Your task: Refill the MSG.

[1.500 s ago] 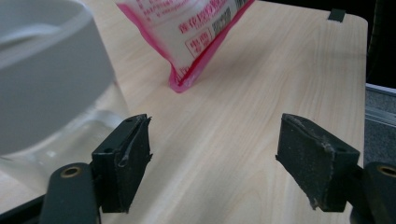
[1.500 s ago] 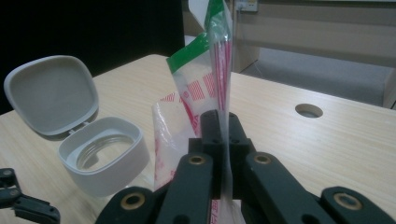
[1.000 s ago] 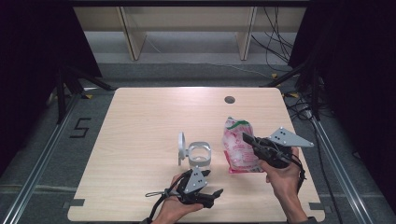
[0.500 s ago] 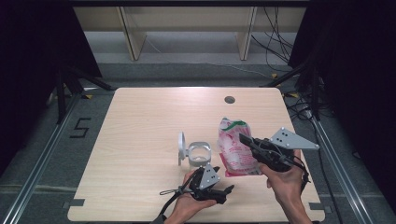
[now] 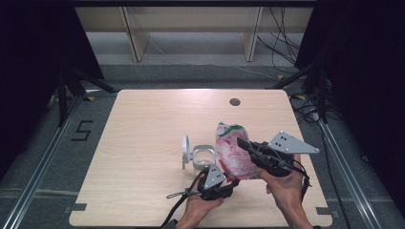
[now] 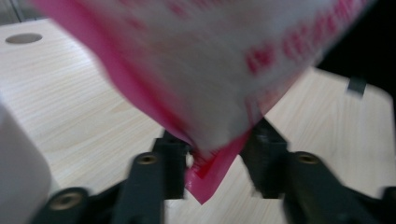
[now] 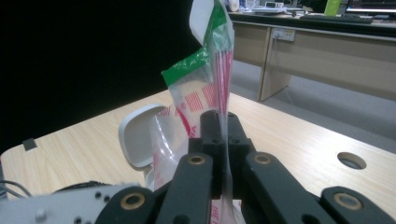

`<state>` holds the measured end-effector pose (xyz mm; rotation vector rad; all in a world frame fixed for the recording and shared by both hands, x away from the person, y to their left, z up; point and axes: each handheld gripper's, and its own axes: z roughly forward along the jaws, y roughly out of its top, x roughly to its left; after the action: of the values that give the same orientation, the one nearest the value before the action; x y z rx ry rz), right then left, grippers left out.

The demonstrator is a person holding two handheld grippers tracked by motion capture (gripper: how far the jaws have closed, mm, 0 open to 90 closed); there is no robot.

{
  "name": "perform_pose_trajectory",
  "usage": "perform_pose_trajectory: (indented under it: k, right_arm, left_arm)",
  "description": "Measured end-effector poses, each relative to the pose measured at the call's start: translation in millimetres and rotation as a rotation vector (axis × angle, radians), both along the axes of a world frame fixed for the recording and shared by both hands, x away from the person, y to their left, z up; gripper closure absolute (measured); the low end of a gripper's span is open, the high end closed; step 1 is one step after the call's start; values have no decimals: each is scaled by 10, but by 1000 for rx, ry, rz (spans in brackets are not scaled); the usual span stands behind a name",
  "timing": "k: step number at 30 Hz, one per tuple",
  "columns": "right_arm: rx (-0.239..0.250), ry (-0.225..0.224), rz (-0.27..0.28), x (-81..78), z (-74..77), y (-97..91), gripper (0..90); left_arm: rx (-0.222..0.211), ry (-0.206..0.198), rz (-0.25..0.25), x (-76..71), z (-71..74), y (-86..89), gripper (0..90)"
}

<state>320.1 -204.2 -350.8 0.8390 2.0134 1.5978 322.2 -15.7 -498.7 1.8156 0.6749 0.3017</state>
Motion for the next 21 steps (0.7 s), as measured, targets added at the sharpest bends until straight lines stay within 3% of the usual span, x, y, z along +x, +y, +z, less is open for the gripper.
perform_pose_trajectory:
  k: [2, 3, 5, 7, 9, 11, 13, 14, 15, 16, 18, 19, 20, 21]
  right_arm:
    - [-8, 2, -5, 3, 37, 17, 900]
    - [-8, -18, 5, 22, 52, 30, 900]
    - [-10, -9, -2, 25, 78, 53, 900]
    - [-4, -9, 0, 58, 80, 90, 900]
    - [-12, -21, 8, 87, 73, 116, 900]
    - [-14, 0, 6, 107, 54, 162, 900]
    - [-17, -13, 15, 146, 27, 187, 900]
    - [-17, 1, 10, 147, 16, 207, 900]
    - [-25, -17, 9, 172, 8, 219, 900]
    - [-13, 9, 14, 171, 2, 238, 900]
    - [-22, -1, 26, 204, 1, 253, 900]
    - [-23, 22, 11, 196, 4, 261, 900]
    - [-31, 2, 15, 230, -4, 263, 900]
    - [-31, 29, 12, 223, -3, 270, 900]
  left_arm:
    - [-10, -26, 30, -54, 6, -1, 668]
    - [-22, -27, 27, -62, 7, -1, 675]
    - [-55, -5, 28, -75, 13, 7, 678]
    - [-49, 0, 37, -84, 15, 15, 680]
    - [-84, 12, 40, -87, -23, 7, 681]
    - [-83, 24, 60, -105, -41, 8, 681]
    - [-81, -12, 45, -63, -67, 11, 681]
    - [-66, -19, 49, -68, -68, 10, 681]
    - [-68, -16, 57, -82, -73, 2, 683]
    - [-61, -25, 53, -85, -74, -4, 684]
    - [-75, -19, 41, -87, -88, -24, 690]
    - [-50, -34, 43, -78, -84, -17, 690]
    - [-70, -29, 50, -75, -96, -35, 692]
    - [-66, 16, 70, -106, -98, -46, 692]
